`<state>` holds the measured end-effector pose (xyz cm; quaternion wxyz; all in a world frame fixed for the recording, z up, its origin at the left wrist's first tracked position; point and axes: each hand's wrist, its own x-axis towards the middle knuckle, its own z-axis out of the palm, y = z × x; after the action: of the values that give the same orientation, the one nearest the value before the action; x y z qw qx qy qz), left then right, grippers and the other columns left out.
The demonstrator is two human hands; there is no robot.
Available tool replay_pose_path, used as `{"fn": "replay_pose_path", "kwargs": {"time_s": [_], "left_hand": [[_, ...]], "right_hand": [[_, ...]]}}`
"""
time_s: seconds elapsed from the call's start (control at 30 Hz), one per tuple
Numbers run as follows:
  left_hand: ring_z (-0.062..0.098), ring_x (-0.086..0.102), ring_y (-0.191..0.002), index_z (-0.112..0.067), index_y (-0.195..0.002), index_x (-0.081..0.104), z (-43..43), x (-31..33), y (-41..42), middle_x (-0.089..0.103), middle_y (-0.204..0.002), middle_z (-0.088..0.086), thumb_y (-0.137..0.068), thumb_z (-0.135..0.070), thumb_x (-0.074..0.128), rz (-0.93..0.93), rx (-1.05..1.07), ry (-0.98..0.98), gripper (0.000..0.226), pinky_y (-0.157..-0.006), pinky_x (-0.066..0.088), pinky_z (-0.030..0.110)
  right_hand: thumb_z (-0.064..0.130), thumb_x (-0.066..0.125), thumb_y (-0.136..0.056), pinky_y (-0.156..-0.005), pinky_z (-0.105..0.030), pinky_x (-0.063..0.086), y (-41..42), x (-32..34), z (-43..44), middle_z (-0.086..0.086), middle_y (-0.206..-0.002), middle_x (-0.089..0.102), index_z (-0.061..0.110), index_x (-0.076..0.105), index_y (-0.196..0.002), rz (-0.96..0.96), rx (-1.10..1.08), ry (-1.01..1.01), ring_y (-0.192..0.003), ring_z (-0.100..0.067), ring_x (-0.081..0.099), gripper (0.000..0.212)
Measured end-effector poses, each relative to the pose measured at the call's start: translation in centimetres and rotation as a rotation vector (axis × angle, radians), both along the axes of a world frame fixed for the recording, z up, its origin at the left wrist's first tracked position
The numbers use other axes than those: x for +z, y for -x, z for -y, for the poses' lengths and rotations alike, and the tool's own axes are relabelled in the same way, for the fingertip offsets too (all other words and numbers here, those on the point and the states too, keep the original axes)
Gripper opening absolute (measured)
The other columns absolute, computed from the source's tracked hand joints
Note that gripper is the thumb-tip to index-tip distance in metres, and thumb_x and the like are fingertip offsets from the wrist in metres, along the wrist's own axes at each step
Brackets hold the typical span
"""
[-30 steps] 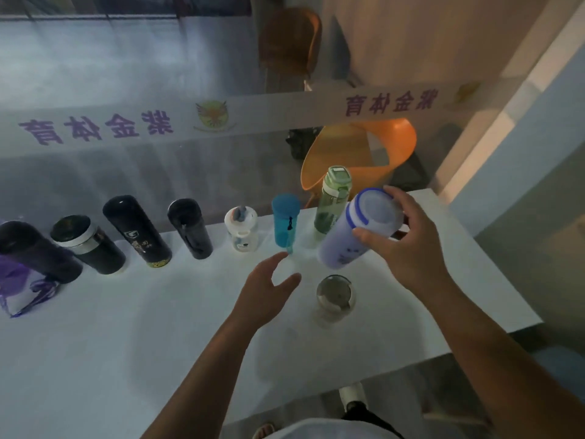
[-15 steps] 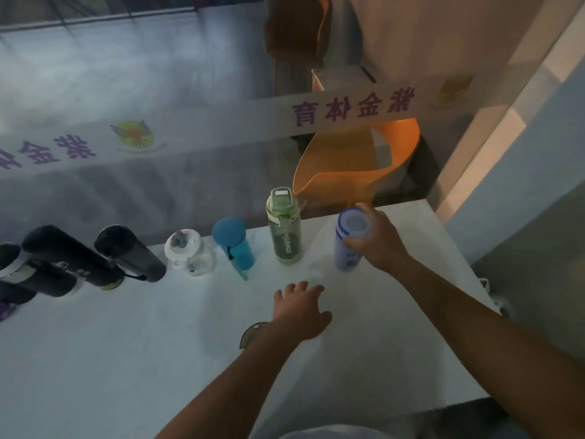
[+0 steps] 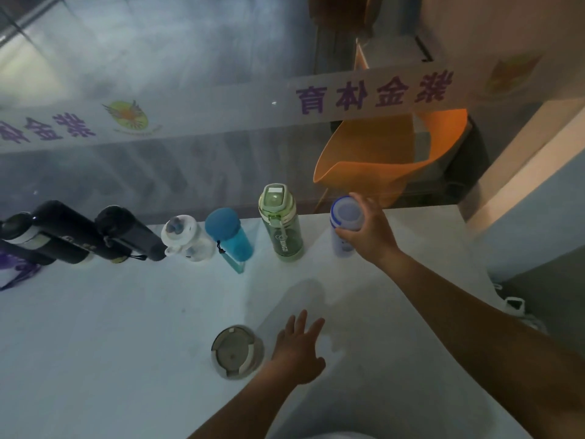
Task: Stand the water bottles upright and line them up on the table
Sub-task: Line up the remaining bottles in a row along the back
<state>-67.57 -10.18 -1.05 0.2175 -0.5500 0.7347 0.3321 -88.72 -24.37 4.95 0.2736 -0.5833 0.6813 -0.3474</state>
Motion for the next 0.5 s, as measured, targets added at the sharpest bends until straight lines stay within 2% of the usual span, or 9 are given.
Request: {"fn": "replay_pose_path", "kwargs": {"time_s": [0.3,0.4,0.5], "left_hand": [[0.03,-0.007,-0.152,-0.038,-0.155,0.007,0.0,-0.2,0.1,-0.011,-0.165,0.003,-0.09,-0.038,0.057,-0.001,-0.001,-0.026,0.082,-0.122,0.011,0.048],[0.031,-0.004,-0.152,-0.039,-0.155,0.009,0.5,1.5,0.1,-0.008,-0.165,0.003,-0.089,-0.041,0.058,-0.036,-0.004,-0.025,0.082,-0.121,0.013,0.049],[0.029,0.0,-0.152,-0.042,-0.154,0.01,1.4,5.1,-0.4,-0.004,-0.166,0.0,-0.091,-0.046,0.058,-0.117,-0.003,0.026,0.079,-0.121,0.012,0.049]], "right_hand": [[0.035,0.08,-0.075,-0.101,-0.038,0.043,0.0,-0.2,-0.2,-0.005,-0.14,0.043,0.02,0.035,-0.144,-0.05,0.023,-0.016,-0.126,-0.023,0.044,0.084],[0.044,0.08,-0.073,-0.101,-0.04,0.043,-0.1,0.2,-0.9,-0.004,-0.143,0.039,0.023,0.03,-0.146,-0.091,0.011,-0.017,-0.127,-0.023,0.041,0.091],[0.049,0.079,-0.071,-0.1,-0.044,0.045,-0.8,1.7,-2.6,-0.004,-0.14,0.043,0.023,0.033,-0.143,-0.126,-0.031,0.082,-0.123,-0.023,0.045,0.089]]}}
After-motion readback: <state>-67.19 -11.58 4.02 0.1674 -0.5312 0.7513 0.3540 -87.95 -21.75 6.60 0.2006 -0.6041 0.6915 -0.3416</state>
